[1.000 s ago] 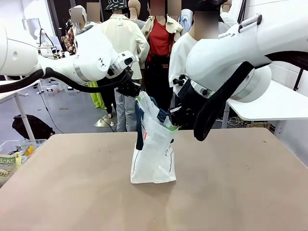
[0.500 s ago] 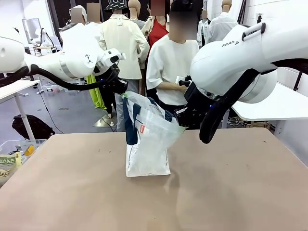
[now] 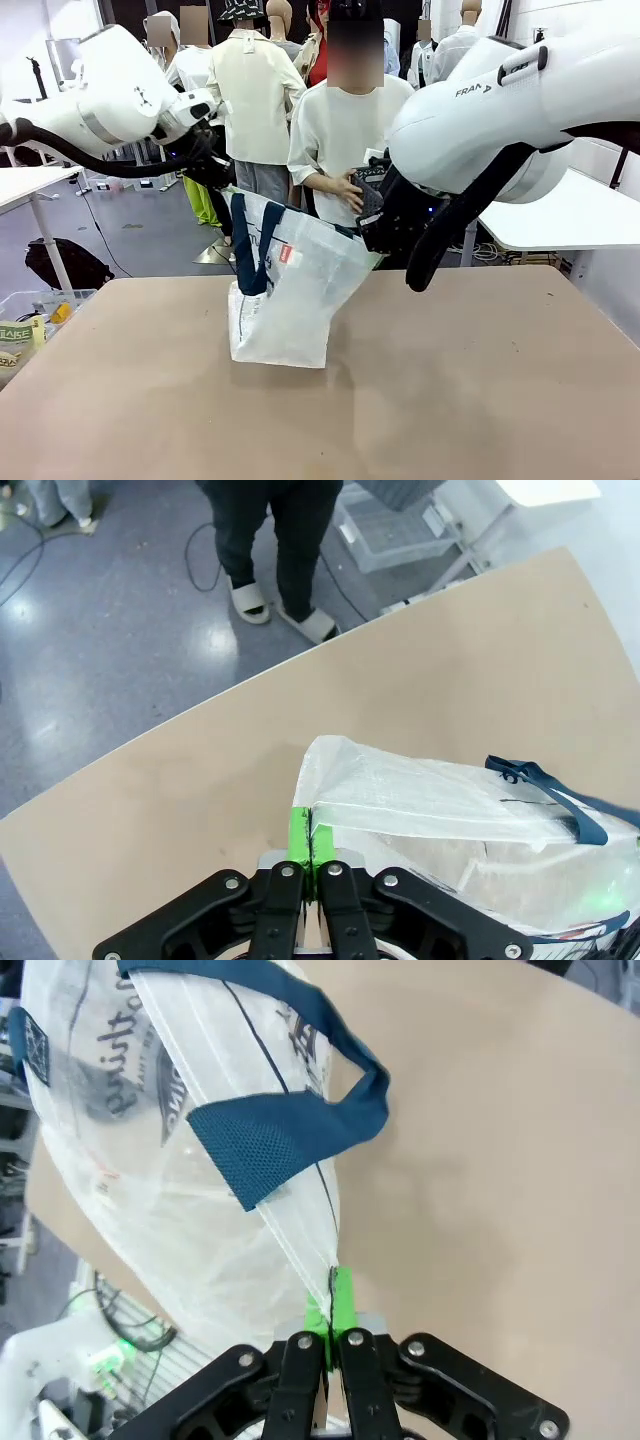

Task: Transfer purchased items from the store into the shopping bag.
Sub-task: Open the Reusable shopping bag in the center of the table.

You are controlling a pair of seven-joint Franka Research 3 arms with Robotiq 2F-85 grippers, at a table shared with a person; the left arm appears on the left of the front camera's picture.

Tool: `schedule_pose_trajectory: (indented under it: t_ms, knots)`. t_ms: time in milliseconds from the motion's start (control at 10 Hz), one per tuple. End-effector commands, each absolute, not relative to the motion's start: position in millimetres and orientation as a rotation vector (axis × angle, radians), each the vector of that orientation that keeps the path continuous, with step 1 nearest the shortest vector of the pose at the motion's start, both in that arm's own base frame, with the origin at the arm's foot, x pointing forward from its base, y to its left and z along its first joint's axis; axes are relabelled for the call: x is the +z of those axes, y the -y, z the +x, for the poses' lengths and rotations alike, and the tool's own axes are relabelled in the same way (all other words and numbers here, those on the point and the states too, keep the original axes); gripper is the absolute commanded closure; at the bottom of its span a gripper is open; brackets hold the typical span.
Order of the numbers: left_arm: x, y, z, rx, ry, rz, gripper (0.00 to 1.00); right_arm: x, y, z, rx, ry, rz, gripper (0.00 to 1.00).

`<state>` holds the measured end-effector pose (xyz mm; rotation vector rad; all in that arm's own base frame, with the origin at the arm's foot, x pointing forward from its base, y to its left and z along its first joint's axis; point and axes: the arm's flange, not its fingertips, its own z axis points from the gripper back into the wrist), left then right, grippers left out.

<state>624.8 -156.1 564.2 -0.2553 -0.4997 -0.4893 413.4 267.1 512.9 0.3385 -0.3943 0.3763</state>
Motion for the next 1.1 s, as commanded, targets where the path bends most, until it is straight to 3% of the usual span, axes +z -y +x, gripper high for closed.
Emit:
schedule_pose_trajectory:
  t_ms: [0, 700, 1000]
  knots:
    - [572, 101, 627, -0.532, 0.551, -0.201, 1.0, 517, -273, 401, 0.421, 0.415, 0.212, 1.0]
    - [552, 112, 620, -0.595, 0.59, -0.435, 1.0, 526, -371, 393, 0.611, 0.472, 0.223, 1.0]
    - [560, 133, 610, -0.623, 0.569, -0.4, 1.0, 524, -371, 396, 0.553, 0.45, 0.237, 1.0]
